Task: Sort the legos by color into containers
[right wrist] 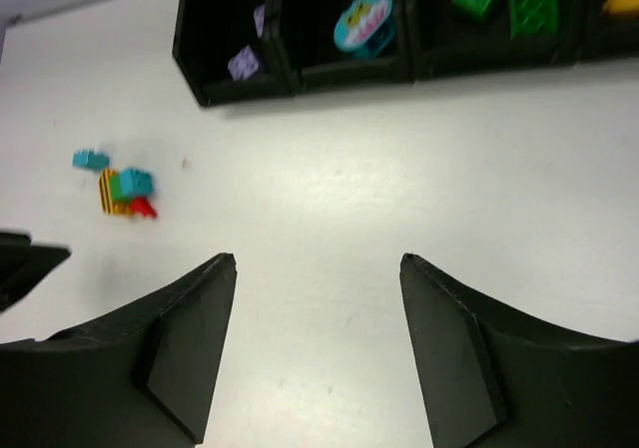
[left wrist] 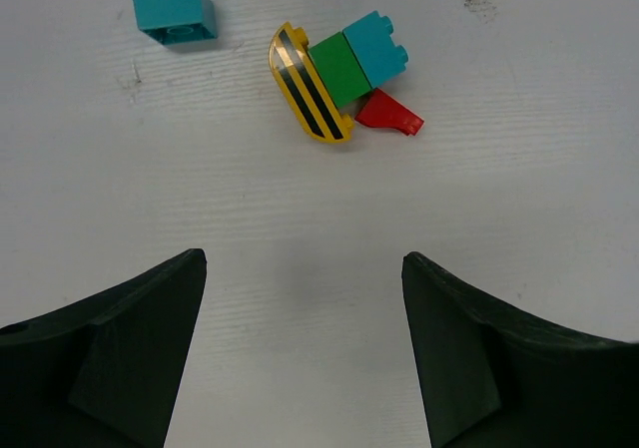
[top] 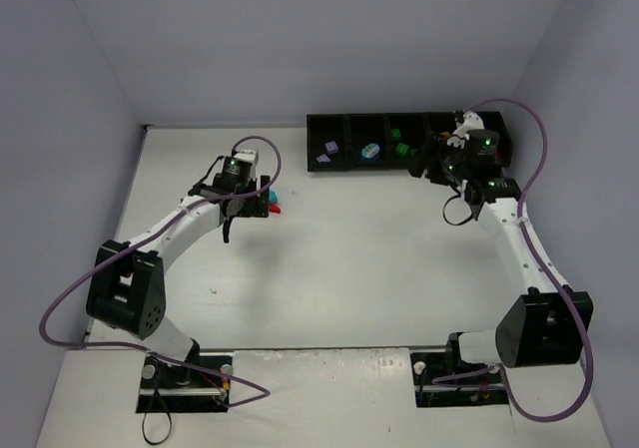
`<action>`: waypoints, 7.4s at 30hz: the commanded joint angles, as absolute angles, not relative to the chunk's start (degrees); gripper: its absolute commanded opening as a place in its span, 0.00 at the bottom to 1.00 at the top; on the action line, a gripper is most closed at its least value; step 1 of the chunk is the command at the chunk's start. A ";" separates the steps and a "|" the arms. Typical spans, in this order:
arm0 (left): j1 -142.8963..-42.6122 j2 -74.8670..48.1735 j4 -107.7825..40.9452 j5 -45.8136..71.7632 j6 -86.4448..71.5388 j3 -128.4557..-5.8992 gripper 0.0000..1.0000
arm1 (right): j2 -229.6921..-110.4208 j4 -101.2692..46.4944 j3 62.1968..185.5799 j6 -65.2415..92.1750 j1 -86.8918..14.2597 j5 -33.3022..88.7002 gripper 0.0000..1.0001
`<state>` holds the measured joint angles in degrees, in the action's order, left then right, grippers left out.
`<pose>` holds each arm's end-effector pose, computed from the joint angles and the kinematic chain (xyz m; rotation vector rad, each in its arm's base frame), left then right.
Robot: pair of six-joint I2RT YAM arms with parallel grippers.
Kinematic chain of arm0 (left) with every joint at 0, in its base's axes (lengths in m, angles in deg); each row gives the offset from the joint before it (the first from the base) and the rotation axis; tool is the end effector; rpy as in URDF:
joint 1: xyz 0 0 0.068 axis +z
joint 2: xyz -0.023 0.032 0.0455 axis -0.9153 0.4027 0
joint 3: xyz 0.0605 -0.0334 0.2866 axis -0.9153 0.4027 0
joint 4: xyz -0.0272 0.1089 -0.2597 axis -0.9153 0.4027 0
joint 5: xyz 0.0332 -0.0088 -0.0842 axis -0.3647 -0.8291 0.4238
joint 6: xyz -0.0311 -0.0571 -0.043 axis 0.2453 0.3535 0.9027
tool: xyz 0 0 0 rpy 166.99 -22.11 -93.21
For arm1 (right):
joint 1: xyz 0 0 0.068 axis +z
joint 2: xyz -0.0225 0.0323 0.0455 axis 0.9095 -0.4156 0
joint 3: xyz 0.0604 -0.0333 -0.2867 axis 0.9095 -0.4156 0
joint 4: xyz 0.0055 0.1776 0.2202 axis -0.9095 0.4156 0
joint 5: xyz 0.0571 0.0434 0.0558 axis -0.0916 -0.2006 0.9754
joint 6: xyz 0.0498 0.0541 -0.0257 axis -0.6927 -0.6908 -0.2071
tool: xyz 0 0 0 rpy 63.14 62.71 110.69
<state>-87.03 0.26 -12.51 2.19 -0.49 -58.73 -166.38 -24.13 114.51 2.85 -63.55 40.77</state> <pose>0.3599 -0.1335 0.2421 0.0240 2.3575 -0.2870 0.3625 0.0356 0.3652 -0.0069 1.8525 0.5668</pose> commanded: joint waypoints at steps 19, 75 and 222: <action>-82.43 -13.40 -5.75 3.49 9.17 -58.56 0.74 | -183.44 -27.45 120.84 15.26 -31.88 39.06 0.47; -81.46 -32.59 0.59 6.30 10.94 -48.18 0.75 | -189.96 -29.13 134.73 23.71 -64.54 21.90 0.00; -86.55 -4.29 -27.00 47.43 -44.16 -68.14 0.02 | -192.33 -32.20 138.61 -13.82 -41.01 74.99 0.64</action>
<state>-85.61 0.22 -22.65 47.83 -38.08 -67.67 -193.46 -29.33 134.97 -12.60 -42.05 72.24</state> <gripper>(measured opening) 0.299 0.645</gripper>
